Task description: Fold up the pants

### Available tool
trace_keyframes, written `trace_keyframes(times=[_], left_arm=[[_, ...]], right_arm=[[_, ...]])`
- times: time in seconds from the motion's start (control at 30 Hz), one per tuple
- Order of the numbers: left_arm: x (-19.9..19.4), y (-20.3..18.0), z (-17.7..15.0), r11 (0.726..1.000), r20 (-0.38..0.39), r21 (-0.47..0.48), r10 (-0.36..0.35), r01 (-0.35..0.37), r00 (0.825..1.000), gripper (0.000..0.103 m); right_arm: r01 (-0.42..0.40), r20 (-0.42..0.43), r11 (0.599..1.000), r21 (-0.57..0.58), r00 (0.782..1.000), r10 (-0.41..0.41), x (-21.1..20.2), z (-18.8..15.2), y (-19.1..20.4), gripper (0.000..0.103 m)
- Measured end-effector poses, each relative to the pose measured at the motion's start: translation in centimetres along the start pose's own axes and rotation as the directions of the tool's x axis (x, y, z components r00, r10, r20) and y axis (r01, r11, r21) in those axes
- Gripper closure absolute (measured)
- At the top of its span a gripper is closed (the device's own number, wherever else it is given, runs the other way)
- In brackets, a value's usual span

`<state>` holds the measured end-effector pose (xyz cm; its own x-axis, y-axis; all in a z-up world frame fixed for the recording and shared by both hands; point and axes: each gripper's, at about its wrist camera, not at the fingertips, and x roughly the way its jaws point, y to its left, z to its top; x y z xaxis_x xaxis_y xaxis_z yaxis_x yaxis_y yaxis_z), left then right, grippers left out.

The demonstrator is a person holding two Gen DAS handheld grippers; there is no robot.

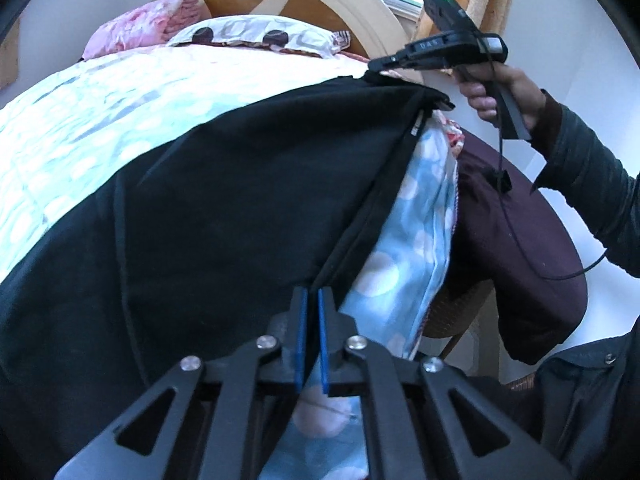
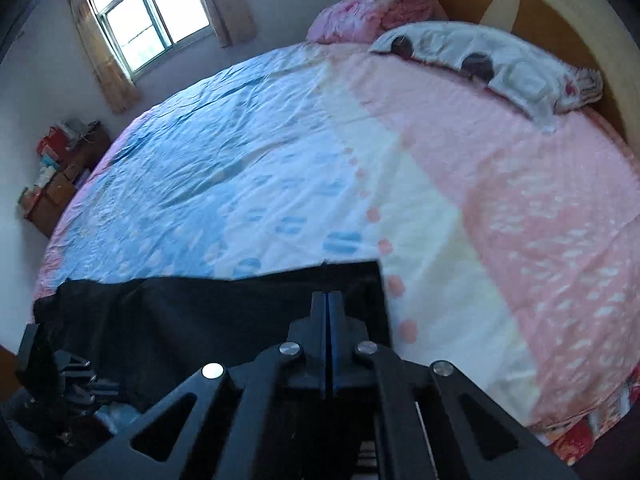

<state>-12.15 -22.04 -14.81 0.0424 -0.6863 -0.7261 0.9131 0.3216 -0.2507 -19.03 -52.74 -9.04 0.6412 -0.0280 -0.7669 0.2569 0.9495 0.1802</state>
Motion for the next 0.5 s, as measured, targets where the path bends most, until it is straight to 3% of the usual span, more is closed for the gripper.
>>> trace_keyframes(times=[0.1,0.2,0.27,0.3,0.4,0.43,0.5], left_arm=[[0.1,0.0,-0.1,1.0,-0.002,-0.002,-0.009,0.009,1.0,0.098],[0.1,0.0,-0.1,1.0,0.0,-0.006,-0.014,0.014,1.0,0.098],[0.0,0.0,0.0,1.0,0.011,-0.016,-0.024,0.024,1.0,0.098],[0.0,-0.1,0.0,1.0,0.015,-0.014,-0.023,0.023,1.0,0.098],[-0.5,-0.7,0.4,1.0,0.04,0.009,-0.012,0.012,0.999,0.098],[-0.6,-0.8,0.5,1.0,0.045,0.017,-0.007,0.006,0.999,0.098],[-0.6,-1.0,1.1,1.0,0.048,0.027,-0.002,0.0,0.999,0.096]], right_arm=[[0.033,0.039,0.999,-0.006,0.999,-0.033,-0.7,0.7,-0.2,0.103],[0.015,0.012,1.0,-0.006,1.0,-0.015,-1.0,0.6,-0.3,0.103],[0.048,0.012,0.999,-0.021,0.999,-0.048,-1.3,0.0,0.1,0.101],[0.059,0.003,0.998,-0.031,0.998,-0.059,-1.2,-0.2,0.2,0.096],[0.045,-0.023,0.999,-0.015,0.999,-0.046,-1.0,-0.9,-0.4,0.06],[0.041,-0.013,0.999,-0.008,0.999,-0.041,-1.2,-1.1,-0.5,0.054],[0.011,0.006,1.0,0.001,1.0,-0.011,-1.6,-1.3,-0.7,0.054]])
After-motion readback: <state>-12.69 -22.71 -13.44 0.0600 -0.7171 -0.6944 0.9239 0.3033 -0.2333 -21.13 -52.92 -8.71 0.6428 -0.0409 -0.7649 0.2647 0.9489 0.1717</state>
